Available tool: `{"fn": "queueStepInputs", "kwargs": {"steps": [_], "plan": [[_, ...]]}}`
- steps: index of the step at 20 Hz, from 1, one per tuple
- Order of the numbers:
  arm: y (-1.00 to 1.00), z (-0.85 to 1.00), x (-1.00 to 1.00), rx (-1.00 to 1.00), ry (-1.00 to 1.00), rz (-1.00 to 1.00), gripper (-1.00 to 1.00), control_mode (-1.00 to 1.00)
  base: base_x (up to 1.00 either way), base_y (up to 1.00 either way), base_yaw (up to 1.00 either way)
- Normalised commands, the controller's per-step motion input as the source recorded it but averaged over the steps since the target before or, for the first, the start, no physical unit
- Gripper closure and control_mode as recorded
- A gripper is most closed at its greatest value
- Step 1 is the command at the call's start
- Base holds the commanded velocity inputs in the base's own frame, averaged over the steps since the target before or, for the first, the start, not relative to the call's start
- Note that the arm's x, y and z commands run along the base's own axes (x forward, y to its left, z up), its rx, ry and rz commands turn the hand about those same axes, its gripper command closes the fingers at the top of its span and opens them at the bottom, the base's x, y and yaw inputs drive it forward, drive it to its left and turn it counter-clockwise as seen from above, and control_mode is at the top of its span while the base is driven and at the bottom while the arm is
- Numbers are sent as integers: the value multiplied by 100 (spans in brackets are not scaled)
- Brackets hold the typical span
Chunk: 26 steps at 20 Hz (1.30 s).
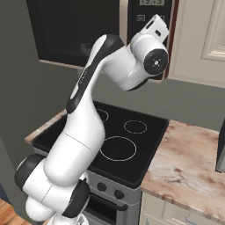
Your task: Place the tupperware containing the steak and garlic meal in the microwave. Close the microwave door and press the start button to reheat the meal.
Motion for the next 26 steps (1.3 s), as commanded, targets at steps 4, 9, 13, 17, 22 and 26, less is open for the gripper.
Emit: {"fn": "queueStepInputs", "kwargs": {"steps": [4, 9, 13, 17, 22, 26], "plan": [[-7, 0, 42, 4, 0, 0, 100, -100, 0, 0, 0], [-9, 0, 36, 4, 0, 0, 100, -100, 0, 0, 0], [-6, 0, 34, 3, 0, 1, 100, -100, 0, 0, 0], [-5, 0, 36, 1, 0, 0, 100, -100, 0, 0, 0], [0, -23, 36, -1, -5, -1, 100, -100, 0, 0, 0], [8, -46, 34, -7, -12, -11, 100, -100, 0, 0, 0]]}}
